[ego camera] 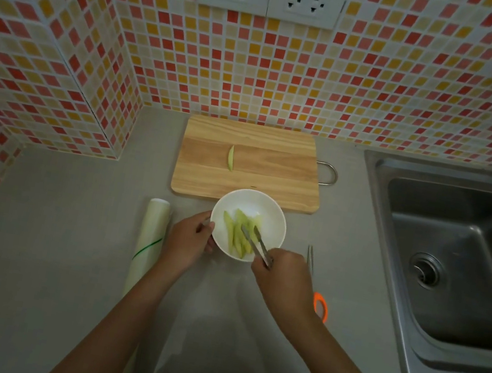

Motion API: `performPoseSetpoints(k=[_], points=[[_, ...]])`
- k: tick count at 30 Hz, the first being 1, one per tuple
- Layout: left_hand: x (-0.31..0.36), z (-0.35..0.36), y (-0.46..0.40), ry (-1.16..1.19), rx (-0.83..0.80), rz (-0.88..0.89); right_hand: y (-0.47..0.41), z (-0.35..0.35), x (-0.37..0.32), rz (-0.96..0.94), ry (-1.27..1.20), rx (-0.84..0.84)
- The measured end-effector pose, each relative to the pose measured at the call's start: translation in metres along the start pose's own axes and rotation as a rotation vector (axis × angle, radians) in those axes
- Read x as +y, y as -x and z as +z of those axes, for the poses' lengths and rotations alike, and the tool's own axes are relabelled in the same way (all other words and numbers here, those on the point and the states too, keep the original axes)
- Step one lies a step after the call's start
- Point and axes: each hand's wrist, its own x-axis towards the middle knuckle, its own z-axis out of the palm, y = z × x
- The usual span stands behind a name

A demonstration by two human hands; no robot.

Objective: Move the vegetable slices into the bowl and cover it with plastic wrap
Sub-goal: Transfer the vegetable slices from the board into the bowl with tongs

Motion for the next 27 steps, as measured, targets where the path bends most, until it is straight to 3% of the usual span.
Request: performPoseSetpoints(k=[6, 12, 19, 27], points=[[0.000, 0.001, 0.002, 0.010, -0.005, -0.006, -0.042, -0.022, -0.026, -0.043, -0.066, 0.138], [0.001, -0.001, 0.003, 0.018, -0.007, -0.018, -0.121, -0.006, -0.070, -0.130, 0.044, 0.075], [-0.001, 0.000, 0.003, 0.045, -0.015, -0.024, -0.150, 0.017, -0.078, -0.118, 0.126, 0.019], [-0.001, 0.000, 0.002, 0.024, -0.007, -0.013, -0.122, -0.013, -0.051, -0.100, -0.133, 0.085]])
